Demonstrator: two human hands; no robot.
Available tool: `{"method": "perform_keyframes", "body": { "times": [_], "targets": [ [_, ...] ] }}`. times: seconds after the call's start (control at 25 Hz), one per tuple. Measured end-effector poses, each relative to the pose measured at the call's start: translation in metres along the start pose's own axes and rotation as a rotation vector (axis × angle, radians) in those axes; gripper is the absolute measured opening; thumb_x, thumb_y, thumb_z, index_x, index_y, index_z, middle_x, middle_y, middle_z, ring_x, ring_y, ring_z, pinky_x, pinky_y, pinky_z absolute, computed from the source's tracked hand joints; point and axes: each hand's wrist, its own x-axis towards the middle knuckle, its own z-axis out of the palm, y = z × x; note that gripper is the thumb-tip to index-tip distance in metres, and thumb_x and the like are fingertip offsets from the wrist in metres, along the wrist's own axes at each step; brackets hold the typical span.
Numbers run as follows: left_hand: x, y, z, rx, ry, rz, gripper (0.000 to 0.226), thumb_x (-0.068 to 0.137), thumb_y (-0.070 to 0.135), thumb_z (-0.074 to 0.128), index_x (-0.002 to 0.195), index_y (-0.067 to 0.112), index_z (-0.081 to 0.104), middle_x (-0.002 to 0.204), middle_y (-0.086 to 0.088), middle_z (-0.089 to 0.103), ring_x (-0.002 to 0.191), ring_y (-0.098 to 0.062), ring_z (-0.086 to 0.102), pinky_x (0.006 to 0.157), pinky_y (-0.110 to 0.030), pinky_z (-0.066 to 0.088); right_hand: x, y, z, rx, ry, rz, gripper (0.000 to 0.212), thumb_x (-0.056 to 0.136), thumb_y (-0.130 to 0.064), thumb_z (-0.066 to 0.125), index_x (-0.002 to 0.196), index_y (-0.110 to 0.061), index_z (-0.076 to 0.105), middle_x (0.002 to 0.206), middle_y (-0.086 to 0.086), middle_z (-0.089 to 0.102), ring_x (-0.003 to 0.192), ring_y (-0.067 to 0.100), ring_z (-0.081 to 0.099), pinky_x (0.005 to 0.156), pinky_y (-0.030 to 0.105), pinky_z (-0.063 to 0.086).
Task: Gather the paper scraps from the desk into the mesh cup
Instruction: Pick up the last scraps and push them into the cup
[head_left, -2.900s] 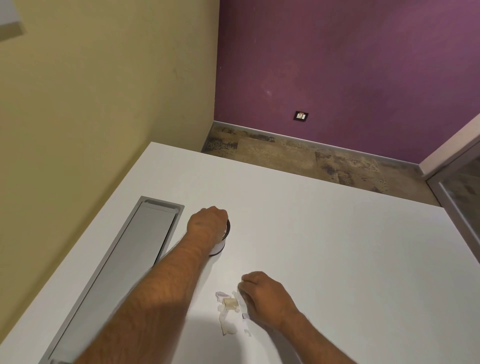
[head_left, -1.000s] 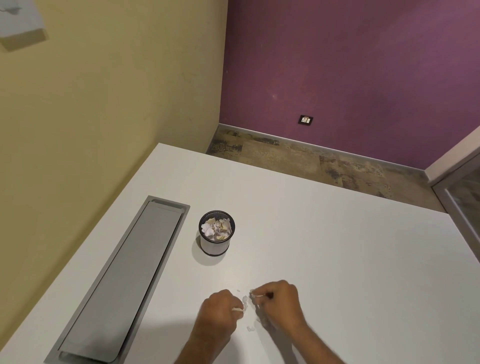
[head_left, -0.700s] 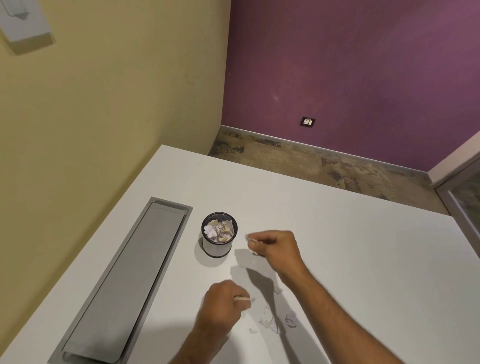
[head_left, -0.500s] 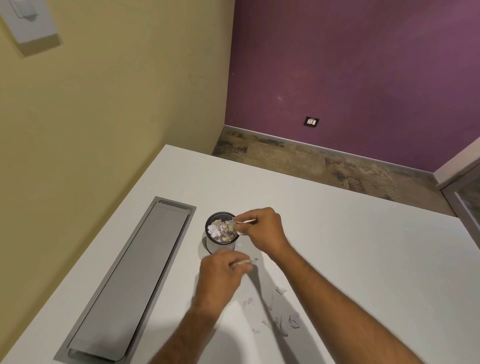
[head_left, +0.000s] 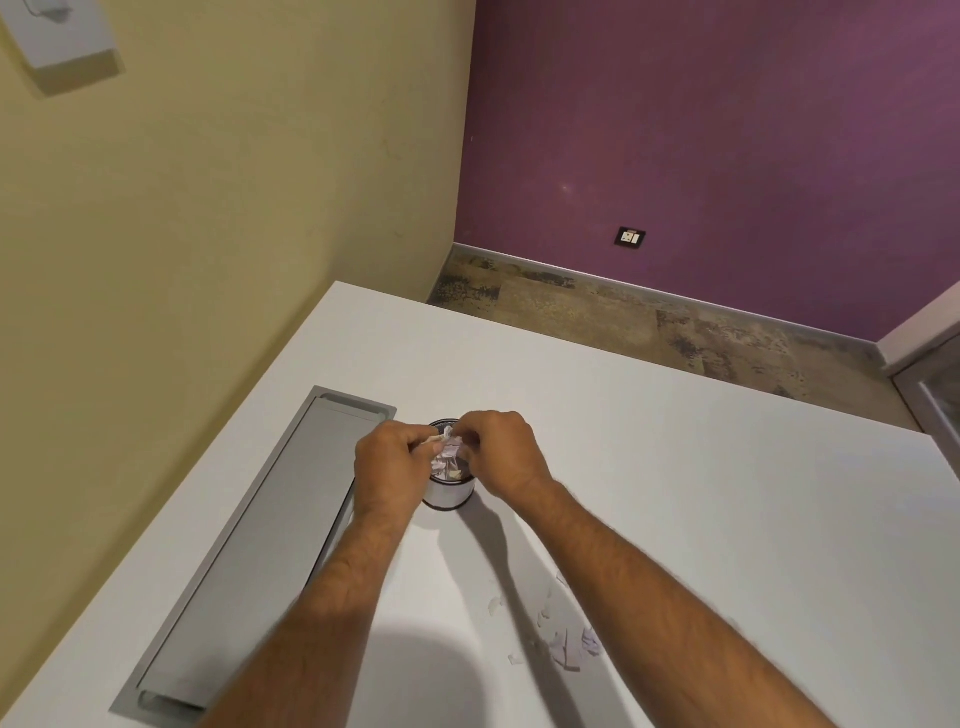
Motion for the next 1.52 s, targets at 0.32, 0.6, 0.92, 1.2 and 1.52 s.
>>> {"method": "perform_keyframes", "body": {
  "times": [0.32,0.6,0.92,1.2,1.52],
  "targets": [
    [0.008,0.004,0.014,0.208,-0.125,0.011,0.021,0.077,0.009,0.079,0.096,0.017,0.076,0.089,-0.004,0.076,0.077,-0.019,0.067,0.072,-0.024,0.055,-0.005,0.008,0.000,0.261,0.037,0.065,0.041,0.074,-0.004,0.069,0.111,-0.020,0.066,0.099,-0.001,0.073,0.091,0.014,0.068,0.085,0.033,0.058],
    [0.014,0.006,0.015,0.512,-0.277,0.106,0.027,0.085,0.008,0.060,0.106,0.020,0.070,0.093,-0.015,0.061,0.089,-0.035,0.061,0.076,-0.037,0.055,-0.008,0.011,0.007,0.398,0.116,0.055,0.031,0.089,-0.006,0.059,0.117,-0.018,0.063,0.103,-0.001,0.071,0.092,0.013,0.068,0.088,0.030,0.056],
    [-0.002,0.020,0.005,0.377,-0.107,0.336,0.026,0.090,0.010,0.062,0.114,0.014,0.069,0.111,-0.003,0.070,0.106,-0.026,0.058,0.090,-0.040,0.049,-0.047,0.055,-0.001,0.397,0.258,0.126,0.026,0.084,-0.004,0.065,0.107,-0.015,0.071,0.106,-0.002,0.074,0.092,0.012,0.069,0.087,0.026,0.055],
    [-0.101,-0.017,0.050,0.407,-0.556,0.531,0.042,0.097,0.030,0.051,0.137,0.017,0.051,0.143,-0.002,0.051,0.134,-0.021,0.042,0.112,-0.032,0.035,-0.128,0.112,0.017,-0.151,-0.106,0.097,0.023,0.092,-0.016,0.042,0.081,-0.010,0.061,0.089,0.006,0.060,0.090,0.027,0.057,0.077,0.033,0.045],
    [-0.173,-0.083,0.064,0.533,-0.517,0.715,0.062,0.052,0.040,0.090,0.103,0.007,0.077,0.116,-0.010,0.072,0.108,-0.023,0.068,0.102,-0.033,0.038,-0.197,0.097,0.048,-0.186,-0.109,-0.173,0.025,0.087,-0.021,0.043,0.099,-0.014,0.064,0.104,0.000,0.062,0.100,0.020,0.058,0.079,0.026,0.050]
  ]
}}
